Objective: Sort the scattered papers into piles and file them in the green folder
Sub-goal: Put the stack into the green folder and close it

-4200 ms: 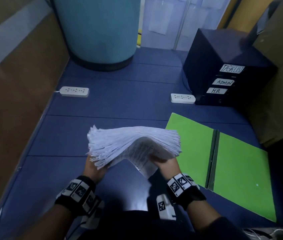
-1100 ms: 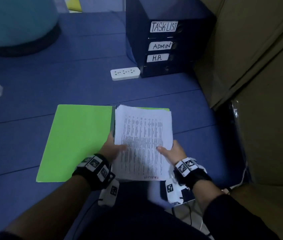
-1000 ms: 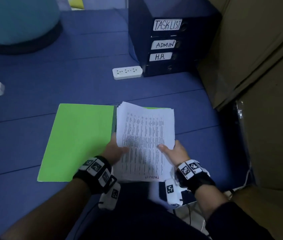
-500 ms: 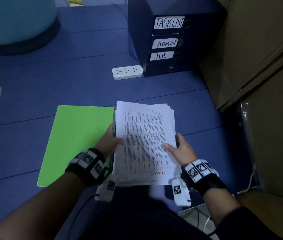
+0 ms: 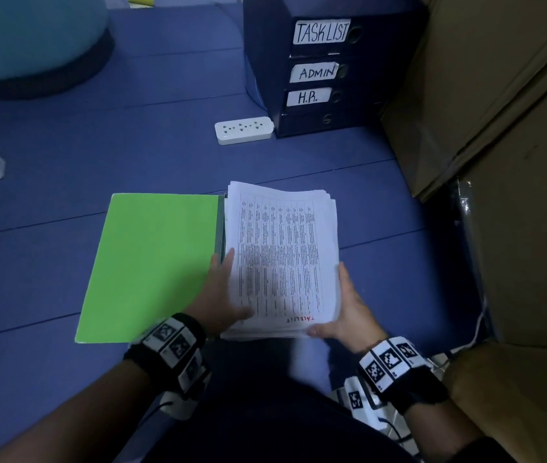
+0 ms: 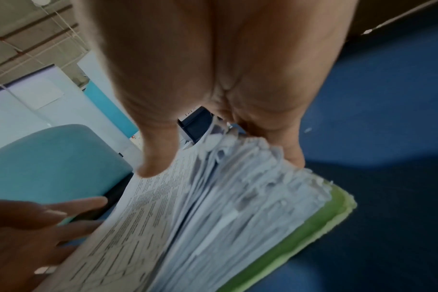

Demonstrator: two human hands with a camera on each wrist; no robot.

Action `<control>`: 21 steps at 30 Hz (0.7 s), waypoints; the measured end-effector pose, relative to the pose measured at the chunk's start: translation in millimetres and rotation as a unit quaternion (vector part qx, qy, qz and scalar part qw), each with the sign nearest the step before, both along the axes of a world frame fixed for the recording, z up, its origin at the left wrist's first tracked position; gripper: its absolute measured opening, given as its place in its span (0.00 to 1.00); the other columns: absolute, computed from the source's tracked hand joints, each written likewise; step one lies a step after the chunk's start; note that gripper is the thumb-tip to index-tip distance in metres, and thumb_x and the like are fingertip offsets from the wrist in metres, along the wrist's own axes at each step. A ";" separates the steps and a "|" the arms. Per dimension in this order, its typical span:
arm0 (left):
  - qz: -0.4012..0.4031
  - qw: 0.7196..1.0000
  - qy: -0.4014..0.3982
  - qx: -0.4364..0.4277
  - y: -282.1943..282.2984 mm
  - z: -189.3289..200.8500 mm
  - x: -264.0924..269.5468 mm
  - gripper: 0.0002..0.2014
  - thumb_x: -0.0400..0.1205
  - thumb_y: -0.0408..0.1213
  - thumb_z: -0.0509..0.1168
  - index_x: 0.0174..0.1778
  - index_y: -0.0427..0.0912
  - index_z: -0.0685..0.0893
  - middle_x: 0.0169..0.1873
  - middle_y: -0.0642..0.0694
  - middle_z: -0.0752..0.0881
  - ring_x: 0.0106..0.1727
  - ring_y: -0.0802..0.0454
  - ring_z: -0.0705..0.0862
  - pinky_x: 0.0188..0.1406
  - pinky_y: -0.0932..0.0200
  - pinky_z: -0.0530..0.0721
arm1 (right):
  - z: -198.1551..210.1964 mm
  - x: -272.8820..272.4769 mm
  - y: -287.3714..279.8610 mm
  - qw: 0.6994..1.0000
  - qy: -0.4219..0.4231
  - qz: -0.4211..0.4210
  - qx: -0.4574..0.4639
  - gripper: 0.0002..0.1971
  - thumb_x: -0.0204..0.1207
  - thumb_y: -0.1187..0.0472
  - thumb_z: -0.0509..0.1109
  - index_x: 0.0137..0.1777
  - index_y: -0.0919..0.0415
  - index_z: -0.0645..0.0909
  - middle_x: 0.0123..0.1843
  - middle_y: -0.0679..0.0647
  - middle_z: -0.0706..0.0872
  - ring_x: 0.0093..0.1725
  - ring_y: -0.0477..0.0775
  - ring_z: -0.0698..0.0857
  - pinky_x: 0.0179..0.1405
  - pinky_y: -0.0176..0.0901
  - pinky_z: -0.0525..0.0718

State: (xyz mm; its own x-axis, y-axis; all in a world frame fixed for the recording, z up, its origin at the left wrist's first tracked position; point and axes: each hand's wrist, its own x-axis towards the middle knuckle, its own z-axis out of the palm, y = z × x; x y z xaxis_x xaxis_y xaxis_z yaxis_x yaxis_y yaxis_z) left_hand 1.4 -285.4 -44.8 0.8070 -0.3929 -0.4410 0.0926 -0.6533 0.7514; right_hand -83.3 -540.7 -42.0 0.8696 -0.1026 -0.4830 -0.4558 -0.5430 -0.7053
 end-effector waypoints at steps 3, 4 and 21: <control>-0.133 0.985 -0.033 0.107 4.3 -0.6 -21.7 0.68 0.60 0.41 0.85 0.83 0.50 0.38 0.78 0.35 0.24 0.82 0.44 0.39 0.77 0.57 0.51 | 5.5 -9.9 9.1 0.993 0.059 0.071 -0.068 0.71 0.55 0.59 0.88 0.83 0.45 0.34 0.85 0.51 0.34 0.83 0.55 0.55 0.79 0.47 0.63; -0.158 0.976 -0.048 0.141 3.8 -3.1 -27.7 0.68 0.60 0.39 0.84 0.83 0.50 0.37 0.76 0.35 0.22 0.82 0.43 0.42 0.77 0.57 0.55 | 4.1 -11.9 12.2 0.991 0.063 0.076 -0.092 0.69 0.57 0.60 0.87 0.84 0.44 0.36 0.85 0.52 0.32 0.82 0.57 0.61 0.76 0.48 0.68; -0.033 0.998 -0.039 0.040 22.9 8.4 -7.5 0.45 0.76 0.57 0.69 0.82 0.36 0.57 0.80 0.42 0.63 0.80 0.49 0.64 0.77 0.58 0.61 | 20.1 3.1 -1.3 0.996 -0.016 -0.008 -0.083 0.48 0.70 0.37 0.72 0.83 0.58 0.55 0.81 0.53 0.67 0.80 0.54 0.66 0.79 0.46 0.62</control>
State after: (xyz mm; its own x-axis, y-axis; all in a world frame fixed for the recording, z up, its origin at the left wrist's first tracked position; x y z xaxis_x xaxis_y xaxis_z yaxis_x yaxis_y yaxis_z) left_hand -6.2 -262.5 -36.4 0.8138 -0.4120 -0.4099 -0.0097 -0.7149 0.6992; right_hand -80.2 -542.0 -21.9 0.8816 -0.1921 -0.4310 -0.4443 -0.6459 -0.6208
